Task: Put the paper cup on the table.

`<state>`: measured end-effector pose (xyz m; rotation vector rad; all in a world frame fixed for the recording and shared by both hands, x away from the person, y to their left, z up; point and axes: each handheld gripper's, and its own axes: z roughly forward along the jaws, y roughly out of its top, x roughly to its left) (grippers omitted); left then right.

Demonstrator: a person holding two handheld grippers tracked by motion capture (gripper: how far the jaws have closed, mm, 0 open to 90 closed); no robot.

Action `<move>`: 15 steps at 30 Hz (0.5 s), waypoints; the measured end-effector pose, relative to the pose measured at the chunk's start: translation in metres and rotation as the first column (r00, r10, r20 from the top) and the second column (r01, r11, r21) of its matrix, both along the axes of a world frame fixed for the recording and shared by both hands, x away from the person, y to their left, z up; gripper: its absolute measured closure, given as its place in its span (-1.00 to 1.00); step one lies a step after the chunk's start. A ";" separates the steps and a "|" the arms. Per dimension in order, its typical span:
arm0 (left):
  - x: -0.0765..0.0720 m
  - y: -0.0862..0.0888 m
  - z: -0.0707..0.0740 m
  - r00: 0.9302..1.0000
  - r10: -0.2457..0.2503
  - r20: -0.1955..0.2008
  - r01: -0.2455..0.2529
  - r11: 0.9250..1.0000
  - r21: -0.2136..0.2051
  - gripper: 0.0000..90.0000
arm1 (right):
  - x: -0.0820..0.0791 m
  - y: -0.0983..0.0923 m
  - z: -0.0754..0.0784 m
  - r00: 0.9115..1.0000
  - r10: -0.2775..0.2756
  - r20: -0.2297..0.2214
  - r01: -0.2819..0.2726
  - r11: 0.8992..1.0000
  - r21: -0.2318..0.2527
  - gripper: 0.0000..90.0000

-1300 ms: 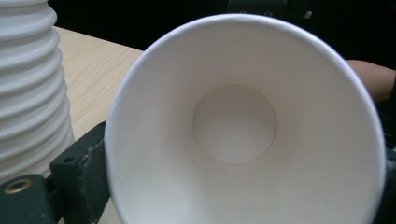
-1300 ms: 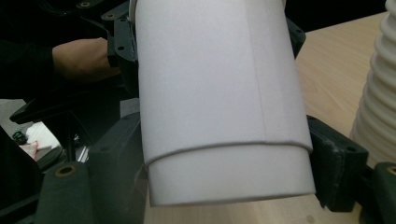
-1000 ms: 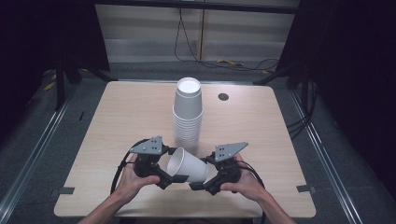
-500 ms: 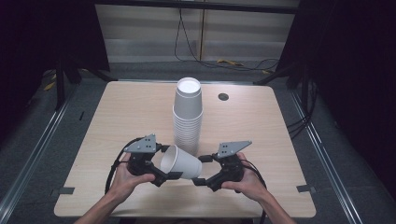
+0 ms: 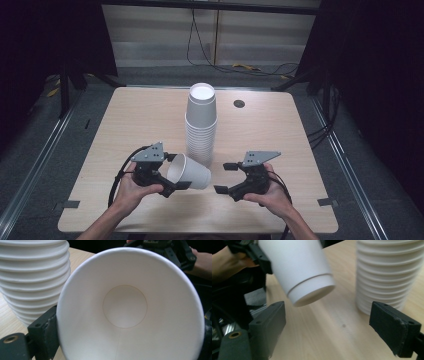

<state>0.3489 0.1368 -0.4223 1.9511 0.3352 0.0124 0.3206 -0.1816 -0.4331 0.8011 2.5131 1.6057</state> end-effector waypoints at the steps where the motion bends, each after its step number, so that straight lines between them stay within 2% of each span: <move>1: 0.000 0.002 0.000 1.000 0.006 0.000 -0.006 1.000 0.009 -0.83 | 0.001 -0.003 0.000 1.000 -0.022 0.006 0.022 1.000 0.003 -0.68; 3: 0.000 0.005 0.000 1.000 0.009 -0.001 -0.009 1.000 0.021 -0.83 | 0.004 -0.008 -0.002 0.997 -0.071 0.006 0.071 0.997 -0.012 -0.69; 4: 0.001 0.006 0.000 1.000 0.020 -0.003 -0.020 0.999 0.037 -0.83 | 0.005 -0.009 -0.003 0.997 -0.078 0.011 0.079 0.997 -0.022 -0.69; 7: 0.003 0.010 -0.002 1.000 0.028 -0.014 -0.028 0.999 0.047 -0.83 | 0.007 -0.011 -0.006 0.995 -0.095 -0.003 0.095 0.995 -0.036 -0.69; 8: 0.005 0.013 -0.003 0.999 0.039 -0.020 -0.038 0.998 0.058 -0.83 | 0.008 -0.011 -0.008 0.994 -0.107 0.002 0.107 0.993 -0.059 -0.68; 11: 0.010 0.020 0.002 0.997 0.069 -0.019 -0.068 0.997 0.044 -0.83 | 0.010 -0.011 -0.008 0.992 -0.123 0.004 0.123 0.991 -0.052 -0.68; 15: 0.015 0.027 0.008 0.995 0.100 -0.004 -0.099 0.993 0.070 -0.83 | 0.012 -0.013 -0.009 0.990 -0.139 0.020 0.140 0.988 -0.068 -0.64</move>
